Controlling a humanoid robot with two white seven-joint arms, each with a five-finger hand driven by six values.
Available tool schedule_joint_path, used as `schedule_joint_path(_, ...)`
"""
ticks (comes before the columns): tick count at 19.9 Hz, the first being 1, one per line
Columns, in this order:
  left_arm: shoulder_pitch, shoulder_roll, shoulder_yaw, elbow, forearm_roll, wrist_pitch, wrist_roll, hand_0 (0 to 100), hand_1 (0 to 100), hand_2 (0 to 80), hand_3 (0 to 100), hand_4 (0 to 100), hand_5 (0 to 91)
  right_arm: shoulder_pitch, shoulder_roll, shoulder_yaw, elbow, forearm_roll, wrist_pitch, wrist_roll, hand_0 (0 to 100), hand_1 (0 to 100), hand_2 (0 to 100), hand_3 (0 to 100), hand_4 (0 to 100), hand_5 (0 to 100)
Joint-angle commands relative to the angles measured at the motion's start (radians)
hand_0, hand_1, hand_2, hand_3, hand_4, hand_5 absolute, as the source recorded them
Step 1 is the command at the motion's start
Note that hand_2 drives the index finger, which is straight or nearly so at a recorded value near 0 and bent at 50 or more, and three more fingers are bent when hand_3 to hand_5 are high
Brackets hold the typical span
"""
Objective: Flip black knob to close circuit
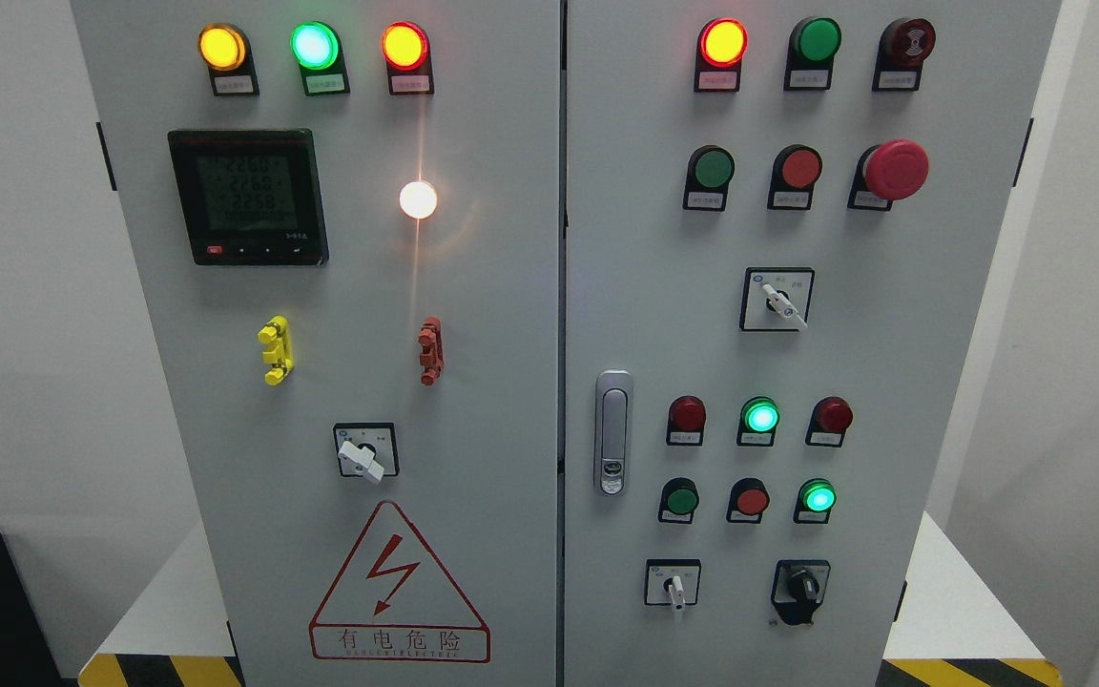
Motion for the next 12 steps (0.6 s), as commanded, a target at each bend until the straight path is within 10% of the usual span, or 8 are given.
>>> schedule_joint_path(1, 0.0, 0.0, 0.0, 0.0, 0.0, 0.0, 0.001, 12, 56, 0.0, 0, 0, 0.0, 0.0, -0.013, -0.059, -0.459, 0.232, -0.001, 0.023, 5, 27, 56, 69, 56, 40)
schedule_joint_path(12, 0.0, 0.0, 0.0, 0.0, 0.0, 0.0, 0.001, 12, 56, 0.0, 0, 0, 0.0, -0.022, 0.023, -0.062, -0.838, 0.53, 0.048, 0.067, 0, 12, 86, 98, 84, 81)
